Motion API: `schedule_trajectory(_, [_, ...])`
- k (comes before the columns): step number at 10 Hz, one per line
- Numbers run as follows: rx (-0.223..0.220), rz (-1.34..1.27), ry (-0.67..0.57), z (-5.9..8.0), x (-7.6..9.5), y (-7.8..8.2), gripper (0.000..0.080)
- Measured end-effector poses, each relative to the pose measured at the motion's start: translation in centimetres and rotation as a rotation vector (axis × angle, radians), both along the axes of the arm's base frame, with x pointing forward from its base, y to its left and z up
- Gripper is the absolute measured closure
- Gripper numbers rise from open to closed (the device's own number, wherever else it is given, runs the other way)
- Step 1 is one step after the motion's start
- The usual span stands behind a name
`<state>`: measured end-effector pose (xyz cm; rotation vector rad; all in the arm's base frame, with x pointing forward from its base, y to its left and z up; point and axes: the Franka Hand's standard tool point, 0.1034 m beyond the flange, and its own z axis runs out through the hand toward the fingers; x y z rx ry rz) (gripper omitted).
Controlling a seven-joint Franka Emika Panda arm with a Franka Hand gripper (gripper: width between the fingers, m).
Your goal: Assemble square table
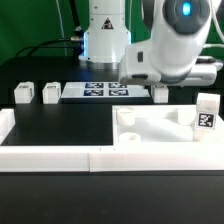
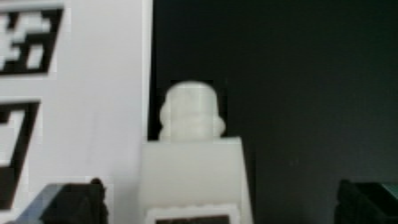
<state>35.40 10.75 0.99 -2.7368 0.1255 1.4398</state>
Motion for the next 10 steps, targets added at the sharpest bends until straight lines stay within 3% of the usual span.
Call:
schedule_trajectory(2, [0.004, -0.007, 0.100, -0.65, 0.36, -0.36, 0.0150])
schedule_trajectory(4, [0.004, -0.009, 0.088, -0.82, 0.57, -0.43, 0.0180])
schedule_trajectory(5, [0.004, -0.010, 0.088, -0.82, 0.58, -0.48, 0.0359])
schedule_trajectory(6, [0.004, -0.012, 0.088, -0.82, 0.60, -0.53, 0.0359])
schedule_trajectory(7, [0.004, -0.013, 0.088, -0.82, 0.61, -0.58, 0.0518])
schedule_trajectory(10, [0.004, -0.017, 0.088, -0.82, 0.65, -0.71, 0.0517])
